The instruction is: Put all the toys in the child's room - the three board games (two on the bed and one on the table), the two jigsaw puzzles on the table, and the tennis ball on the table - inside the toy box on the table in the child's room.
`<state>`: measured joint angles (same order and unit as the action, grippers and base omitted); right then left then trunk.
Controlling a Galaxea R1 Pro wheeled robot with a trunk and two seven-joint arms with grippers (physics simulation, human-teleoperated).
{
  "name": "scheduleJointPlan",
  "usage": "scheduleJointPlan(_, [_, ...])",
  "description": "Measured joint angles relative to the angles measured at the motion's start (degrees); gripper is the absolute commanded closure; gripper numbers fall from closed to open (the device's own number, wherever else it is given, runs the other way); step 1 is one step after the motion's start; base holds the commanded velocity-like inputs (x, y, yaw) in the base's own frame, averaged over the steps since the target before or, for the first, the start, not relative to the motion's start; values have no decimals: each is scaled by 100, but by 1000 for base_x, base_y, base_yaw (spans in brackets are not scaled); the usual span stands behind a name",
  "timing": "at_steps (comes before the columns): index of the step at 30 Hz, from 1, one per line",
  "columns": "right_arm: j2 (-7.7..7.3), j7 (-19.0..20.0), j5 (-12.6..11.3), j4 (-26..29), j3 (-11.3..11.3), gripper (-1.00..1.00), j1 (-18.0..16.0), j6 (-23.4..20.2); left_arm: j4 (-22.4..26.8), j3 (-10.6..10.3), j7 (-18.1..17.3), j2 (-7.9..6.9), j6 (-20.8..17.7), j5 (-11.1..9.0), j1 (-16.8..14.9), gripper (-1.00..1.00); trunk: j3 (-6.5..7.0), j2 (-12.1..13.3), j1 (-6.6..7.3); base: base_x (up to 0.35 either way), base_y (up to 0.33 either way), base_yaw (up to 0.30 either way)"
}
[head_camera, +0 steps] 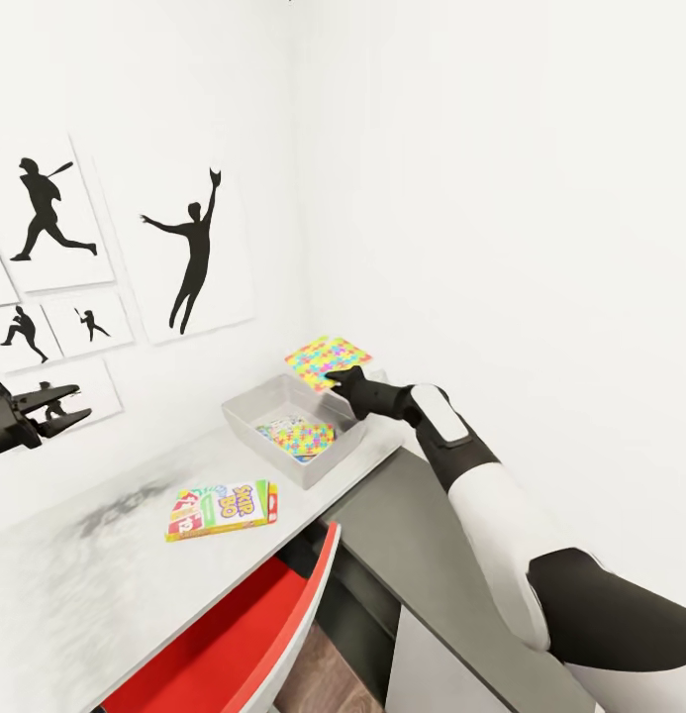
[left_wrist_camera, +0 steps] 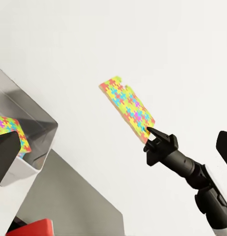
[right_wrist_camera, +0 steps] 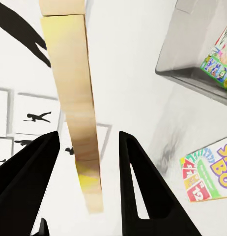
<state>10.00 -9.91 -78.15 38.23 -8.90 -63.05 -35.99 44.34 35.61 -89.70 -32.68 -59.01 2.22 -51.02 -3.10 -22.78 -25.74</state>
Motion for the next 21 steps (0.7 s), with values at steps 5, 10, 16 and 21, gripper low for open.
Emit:
scheduleJointPlan(5, [0, -6, 5, -57, -35, 100, 0, 161, -77, 1, 0, 52, 9, 0, 1, -100, 0, 0, 0, 0, 0, 0])
scheduleJointPlan(10, [0, 8, -47, -73, -40, 100, 7, 166, -99, 1, 0, 66, 11, 0, 2, -100, 1, 0, 0, 0, 0, 0])
scheduleJointPlan(16, [0, 216, -80, -61, -50, 100, 7, 139, -153, 1, 0, 68, 12, 0, 7, -100, 1, 0, 0, 0, 0, 0])
scheduleJointPlan(21, [0, 260, -73, -71, -50, 100, 4, 108, -161, 1, 0, 69, 11, 0, 14, -100, 1, 0, 0, 0, 0, 0])
